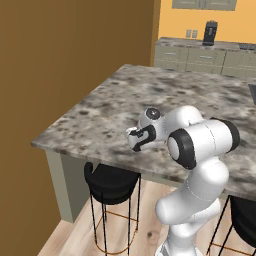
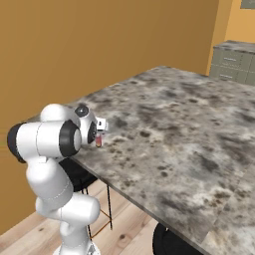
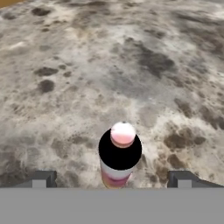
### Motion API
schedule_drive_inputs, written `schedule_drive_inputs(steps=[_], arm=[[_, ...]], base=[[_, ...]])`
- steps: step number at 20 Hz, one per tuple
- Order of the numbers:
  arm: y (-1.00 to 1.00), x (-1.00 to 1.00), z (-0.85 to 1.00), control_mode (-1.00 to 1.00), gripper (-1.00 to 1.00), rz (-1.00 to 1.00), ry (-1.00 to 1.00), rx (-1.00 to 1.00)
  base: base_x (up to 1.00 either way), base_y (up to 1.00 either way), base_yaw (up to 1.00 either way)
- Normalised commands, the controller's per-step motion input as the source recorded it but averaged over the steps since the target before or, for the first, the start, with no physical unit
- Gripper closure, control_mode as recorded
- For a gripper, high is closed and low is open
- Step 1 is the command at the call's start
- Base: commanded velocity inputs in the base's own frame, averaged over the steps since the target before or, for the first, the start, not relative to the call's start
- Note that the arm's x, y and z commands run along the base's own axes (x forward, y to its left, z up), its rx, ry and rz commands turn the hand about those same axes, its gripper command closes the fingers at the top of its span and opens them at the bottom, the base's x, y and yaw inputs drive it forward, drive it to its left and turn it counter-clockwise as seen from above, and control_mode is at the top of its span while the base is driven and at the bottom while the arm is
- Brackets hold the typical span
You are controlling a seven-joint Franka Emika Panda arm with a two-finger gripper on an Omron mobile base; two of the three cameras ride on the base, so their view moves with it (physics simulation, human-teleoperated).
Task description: Place the large bottle from the dining counter next to the other large bottle outside the sink, and place the small bottle from the dining counter next to the other small bottle inside the sink.
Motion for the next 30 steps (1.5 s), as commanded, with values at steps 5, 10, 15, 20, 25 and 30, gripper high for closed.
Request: schedule_drive_inputs(steps=[5, 10, 15, 20, 25, 30], arm=[[0.0, 0.18, -0.08, -1.0, -1.0, 0.0, 0.0, 0.0], [0.0, 0.17, -0.05, -1.0, -1.0, 0.0, 0.0, 0.0], [0.0, 0.15, -0.04, -1.0, -1.0, 0.0, 0.0, 0.0], [0.0, 0.17, -0.07, -1.0, 1.0, 0.0, 0.0, -0.01], [0.0, 0.05, -0.04, -1.0, 1.0, 0.0, 0.0, 0.0], [0.04, 0.0, 0.0, -1.0, 1.0, 0.0, 0.0, 0.0]], base=[[0.0, 0.0, 0.0], [0.0, 0.0, 0.0], [0.0, 0.0, 0.0], [0.0, 0.0, 0.0], [0.0, 0.0, 0.0], [0.0, 0.0, 0.0]])
